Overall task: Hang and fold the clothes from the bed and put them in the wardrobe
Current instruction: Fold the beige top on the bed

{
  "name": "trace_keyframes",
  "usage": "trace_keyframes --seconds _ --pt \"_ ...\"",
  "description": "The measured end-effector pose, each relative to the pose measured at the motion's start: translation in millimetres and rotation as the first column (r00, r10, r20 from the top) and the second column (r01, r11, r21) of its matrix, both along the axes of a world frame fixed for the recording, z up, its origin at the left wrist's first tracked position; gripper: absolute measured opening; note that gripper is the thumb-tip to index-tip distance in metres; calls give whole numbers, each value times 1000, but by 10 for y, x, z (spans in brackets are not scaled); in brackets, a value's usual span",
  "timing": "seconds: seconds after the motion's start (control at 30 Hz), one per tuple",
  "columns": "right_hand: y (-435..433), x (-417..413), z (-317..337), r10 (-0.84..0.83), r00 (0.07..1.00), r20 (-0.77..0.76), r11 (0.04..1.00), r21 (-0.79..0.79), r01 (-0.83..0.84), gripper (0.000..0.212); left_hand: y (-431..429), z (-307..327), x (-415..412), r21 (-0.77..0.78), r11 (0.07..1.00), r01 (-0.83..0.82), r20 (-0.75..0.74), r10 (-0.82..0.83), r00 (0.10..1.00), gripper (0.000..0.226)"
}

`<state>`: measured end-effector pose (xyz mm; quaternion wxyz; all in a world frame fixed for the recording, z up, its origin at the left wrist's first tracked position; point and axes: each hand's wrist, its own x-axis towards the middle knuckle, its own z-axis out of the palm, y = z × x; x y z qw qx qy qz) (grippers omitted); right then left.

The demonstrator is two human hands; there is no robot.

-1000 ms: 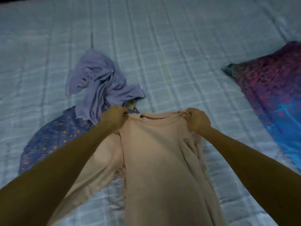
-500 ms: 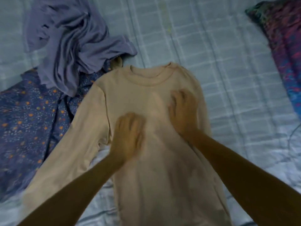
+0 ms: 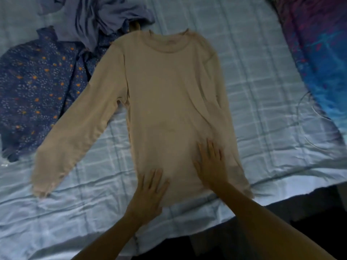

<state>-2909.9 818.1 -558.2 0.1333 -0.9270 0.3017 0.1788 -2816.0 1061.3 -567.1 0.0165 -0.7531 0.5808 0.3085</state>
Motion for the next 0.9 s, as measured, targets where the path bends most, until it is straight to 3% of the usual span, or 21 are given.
trace_keyframes --seconds 0.13,0.23,0.3,0.37,0.43,0.5,0.6,0.7,0.8,0.9 --pt "140 -393 77 -8 999 -37 997 75 10 66 31 75 2 -93 995 41 123 -30 992 51" --pt "210 -573 162 15 997 -71 991 135 -5 67 231 258 200 -162 981 104 244 -63 968 50" --pt "252 -626 233 44 998 -44 980 196 -34 70 464 330 333 -126 977 170 292 -128 948 53" --pt "305 -639 327 19 999 41 964 263 -29 69 639 387 403 -7 976 219 295 -207 933 58" --pt "325 -616 386 -62 972 225 982 190 19 45 698 413 399 113 973 202 212 -222 952 61" --pt "224 -591 412 -212 912 351 977 87 194 36 583 540 296 99 985 143 150 -157 976 34" --pt "-62 -605 391 -502 827 254 864 90 496 33 95 626 109 -34 997 65 117 -60 991 32" --pt "-392 -733 300 -736 676 -35 668 122 734 56 -579 561 8 -143 989 -45 80 57 995 30" --pt "-521 -821 230 -725 666 -173 645 166 746 56 -1217 462 -9 -134 987 -85 105 99 990 41" --pt "-592 -895 207 -746 650 -147 574 353 739 24 -1641 356 -60 60 996 -64 150 54 987 66"
